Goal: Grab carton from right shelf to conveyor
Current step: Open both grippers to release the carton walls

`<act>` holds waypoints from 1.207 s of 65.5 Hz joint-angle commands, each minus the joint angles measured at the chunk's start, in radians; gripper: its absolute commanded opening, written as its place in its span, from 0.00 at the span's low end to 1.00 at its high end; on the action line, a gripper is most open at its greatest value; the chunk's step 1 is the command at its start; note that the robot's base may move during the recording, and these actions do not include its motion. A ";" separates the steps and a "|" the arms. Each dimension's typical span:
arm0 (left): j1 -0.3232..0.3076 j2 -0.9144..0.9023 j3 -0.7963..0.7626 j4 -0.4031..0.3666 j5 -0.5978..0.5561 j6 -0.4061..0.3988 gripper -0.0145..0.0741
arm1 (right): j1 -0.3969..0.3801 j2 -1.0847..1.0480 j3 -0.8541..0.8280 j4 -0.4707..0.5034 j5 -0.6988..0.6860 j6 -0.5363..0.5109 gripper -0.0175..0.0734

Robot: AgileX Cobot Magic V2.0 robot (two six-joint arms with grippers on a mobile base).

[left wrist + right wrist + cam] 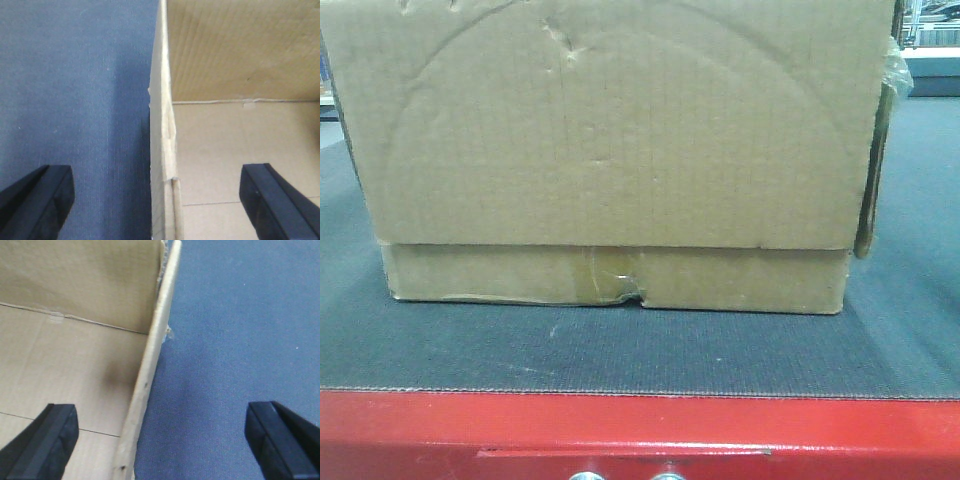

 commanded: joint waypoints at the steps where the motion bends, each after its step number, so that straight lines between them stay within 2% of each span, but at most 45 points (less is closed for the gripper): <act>1: 0.006 -0.030 -0.045 0.004 0.011 0.006 0.77 | -0.005 -0.038 -0.028 -0.015 -0.001 -0.009 0.81; 7: 0.006 -0.060 -0.069 0.004 0.031 0.008 0.77 | -0.005 -0.071 -0.050 -0.015 -0.001 -0.009 0.80; 12: 0.006 -0.097 -0.071 0.023 0.035 0.008 0.77 | -0.006 -0.110 -0.071 -0.015 -0.001 -0.009 0.75; 18: 0.006 -0.147 -0.071 0.067 0.065 0.008 0.71 | -0.006 -0.162 -0.076 -0.018 0.011 -0.009 0.57; 21: 0.009 -0.165 -0.069 0.087 0.087 0.008 0.64 | -0.009 -0.192 -0.076 -0.020 0.028 -0.009 0.43; 27: 0.033 -0.195 -0.061 0.099 0.124 0.008 0.45 | -0.033 -0.237 -0.076 -0.020 0.055 -0.009 0.17; 30: 0.056 -0.211 -0.053 0.099 0.137 0.009 0.32 | -0.055 -0.258 -0.071 -0.020 0.072 -0.009 0.09; 36: 0.107 -0.235 -0.017 0.099 0.142 0.009 0.11 | -0.101 -0.306 -0.026 -0.020 0.078 -0.009 0.12; 42: 0.161 -0.259 0.038 0.099 0.133 0.011 0.18 | -0.149 -0.365 0.062 -0.020 0.049 -0.009 0.12; 49: 0.219 -0.295 0.147 0.097 0.099 0.011 0.18 | -0.199 -0.450 0.224 -0.020 -0.038 -0.009 0.12; 56: 0.235 -0.358 0.279 0.095 0.012 0.013 0.18 | -0.221 -0.535 0.420 -0.020 -0.162 -0.009 0.12; 69: 0.235 -0.538 0.592 0.083 -0.263 0.015 0.18 | -0.225 -0.691 0.760 -0.031 -0.410 -0.009 0.12; 79: 0.235 -0.716 0.818 0.083 -0.461 0.015 0.18 | -0.225 -0.815 0.941 -0.057 -0.543 -0.009 0.12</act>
